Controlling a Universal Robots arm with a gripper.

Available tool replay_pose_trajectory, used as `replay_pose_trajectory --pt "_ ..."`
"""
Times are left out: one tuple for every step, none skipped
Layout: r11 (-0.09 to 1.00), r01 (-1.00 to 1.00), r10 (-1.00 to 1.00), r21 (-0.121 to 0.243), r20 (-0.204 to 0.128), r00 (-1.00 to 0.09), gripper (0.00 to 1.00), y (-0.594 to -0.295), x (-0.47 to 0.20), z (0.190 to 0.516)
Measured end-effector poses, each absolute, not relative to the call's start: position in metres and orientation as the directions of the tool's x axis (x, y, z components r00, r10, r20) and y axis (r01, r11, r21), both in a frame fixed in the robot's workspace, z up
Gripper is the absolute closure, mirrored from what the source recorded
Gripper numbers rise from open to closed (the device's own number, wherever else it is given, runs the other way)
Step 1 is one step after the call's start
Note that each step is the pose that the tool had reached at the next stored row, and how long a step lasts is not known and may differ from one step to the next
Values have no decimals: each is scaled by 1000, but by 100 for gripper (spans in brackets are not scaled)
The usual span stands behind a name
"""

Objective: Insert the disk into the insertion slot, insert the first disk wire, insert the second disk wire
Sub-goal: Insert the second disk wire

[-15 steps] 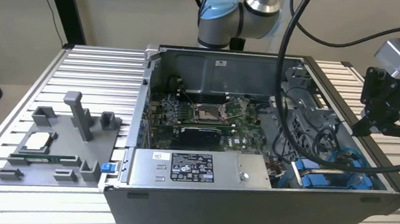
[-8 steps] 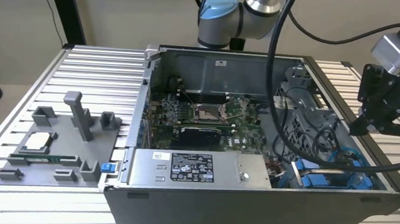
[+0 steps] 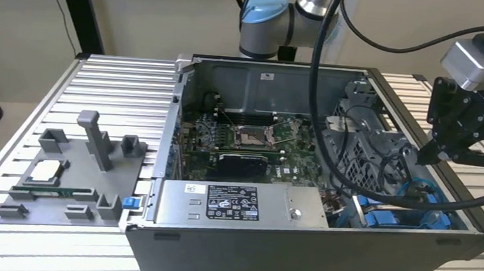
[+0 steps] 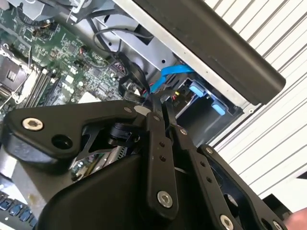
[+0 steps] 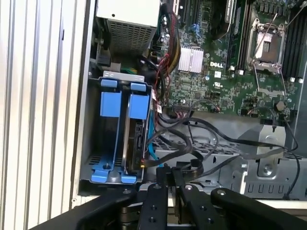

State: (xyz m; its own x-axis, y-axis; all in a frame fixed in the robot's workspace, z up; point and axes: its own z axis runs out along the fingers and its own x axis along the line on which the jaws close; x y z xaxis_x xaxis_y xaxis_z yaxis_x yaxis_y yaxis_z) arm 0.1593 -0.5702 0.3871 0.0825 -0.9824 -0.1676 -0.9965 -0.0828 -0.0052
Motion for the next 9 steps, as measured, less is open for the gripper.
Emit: replay_pose_trajectory --pt "-83 -997 -982 -5 -167 83 100 -571 155 387" --pt "-83 -997 -982 -5 -168 83 100 -571 153 387" --pt "-83 -997 -982 -5 -168 83 100 -572 150 387" --pt "-83 -997 -982 -5 -168 83 100 -573 148 387" --pt "-83 -997 -982 -5 -168 83 100 -573 146 387" --pt "-83 -997 -982 -5 -168 83 100 -574 144 387" --pt "-83 -997 -982 -5 -168 83 100 -574 142 387" --pt "-83 -997 -982 -5 -168 82 100 -575 140 387" --pt "-83 -997 -982 -5 -168 82 100 -575 138 387"
